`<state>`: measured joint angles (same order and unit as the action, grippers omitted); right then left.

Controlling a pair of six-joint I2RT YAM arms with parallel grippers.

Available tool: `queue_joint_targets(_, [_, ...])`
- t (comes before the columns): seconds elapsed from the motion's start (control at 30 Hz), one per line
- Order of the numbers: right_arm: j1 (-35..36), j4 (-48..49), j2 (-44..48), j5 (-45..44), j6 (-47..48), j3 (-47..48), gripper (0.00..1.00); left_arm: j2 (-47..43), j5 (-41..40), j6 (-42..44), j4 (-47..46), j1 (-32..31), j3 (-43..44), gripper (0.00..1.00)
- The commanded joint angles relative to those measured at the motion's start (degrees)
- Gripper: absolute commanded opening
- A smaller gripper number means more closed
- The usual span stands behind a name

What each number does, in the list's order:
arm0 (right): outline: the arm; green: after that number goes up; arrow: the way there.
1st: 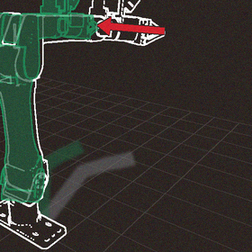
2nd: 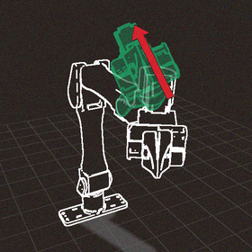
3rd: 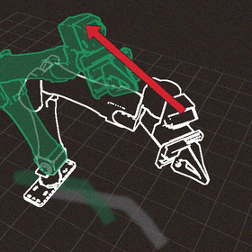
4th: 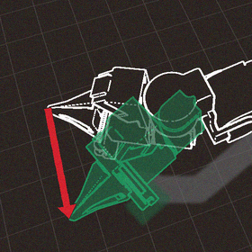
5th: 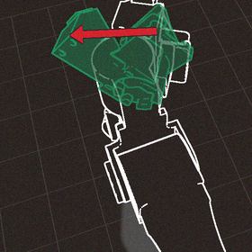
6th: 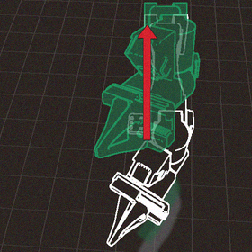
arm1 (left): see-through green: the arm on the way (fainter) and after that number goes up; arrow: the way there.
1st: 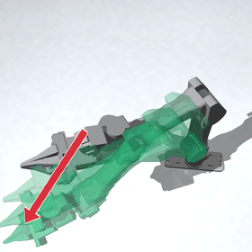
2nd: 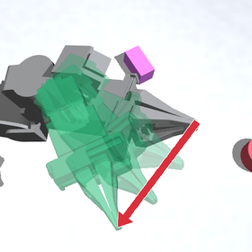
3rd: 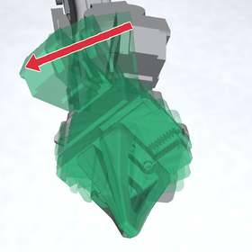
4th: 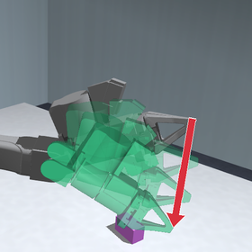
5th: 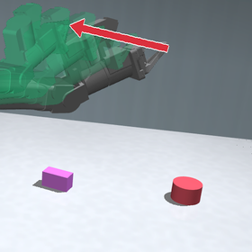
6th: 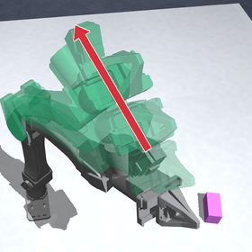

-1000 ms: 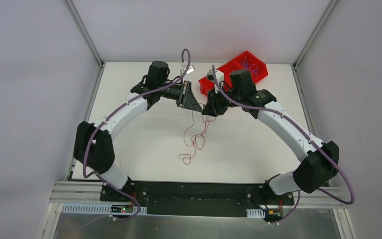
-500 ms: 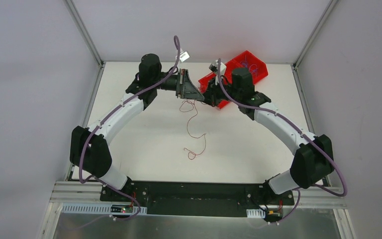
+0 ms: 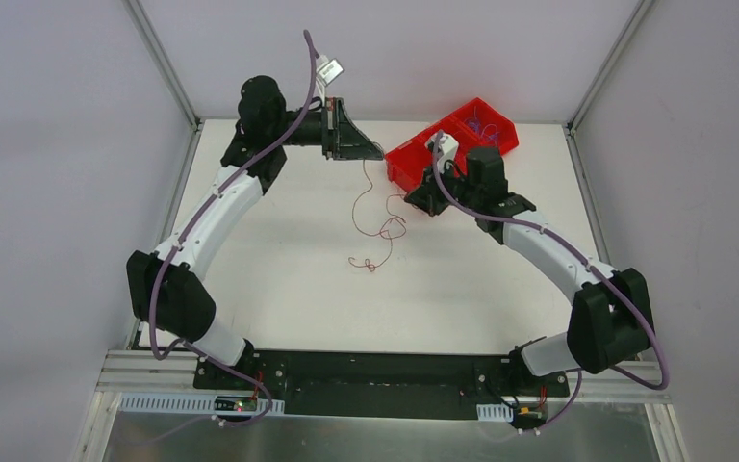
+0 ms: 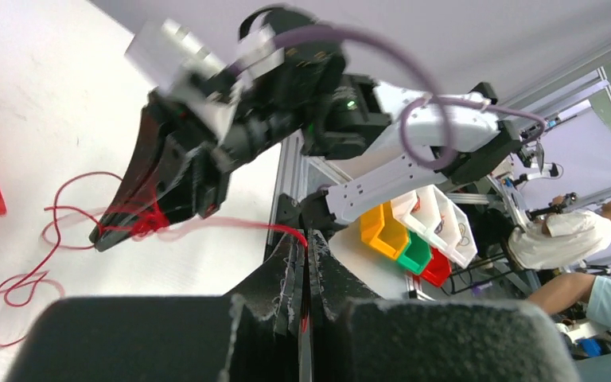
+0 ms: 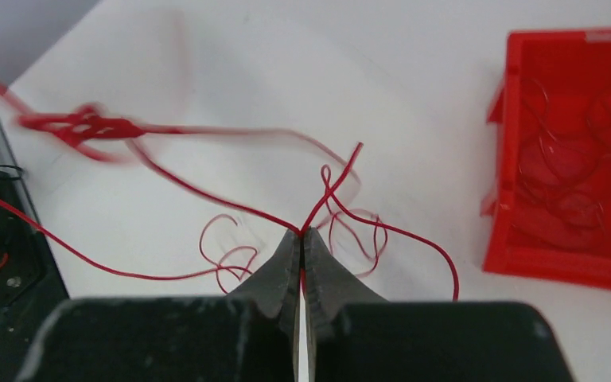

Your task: Untangle the cables

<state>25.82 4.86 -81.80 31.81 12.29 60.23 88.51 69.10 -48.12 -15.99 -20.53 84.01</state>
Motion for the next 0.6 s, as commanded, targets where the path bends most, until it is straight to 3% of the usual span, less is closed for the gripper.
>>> queue_joint_targets(0.0, [-2.64,-4.58,0.34,-2.81,5.01,-2.62,0.0,-5.04,1.5,-2.83,-5.85,1.29,6.93,0.0])
queue_joint_targets(0.3, [-5.32,-10.36,0.12,-2.39,10.59,-4.62,0.0,-3.17,0.63,-8.52,-9.97,4.11,16.02,0.0])
queue_joint_targets(0.5, [-6.42,-20.11,-0.87,-1.11,14.58,-2.25,0.0,-2.72,0.39,-3.8,-3.11,5.2,18.42,0.0])
queue_joint_targets(0.57, [-6.7,-26.51,-0.81,0.12,16.45,-0.34,0.15,-3.19,0.26,-1.04,0.16,5.14,16.46,0.0])
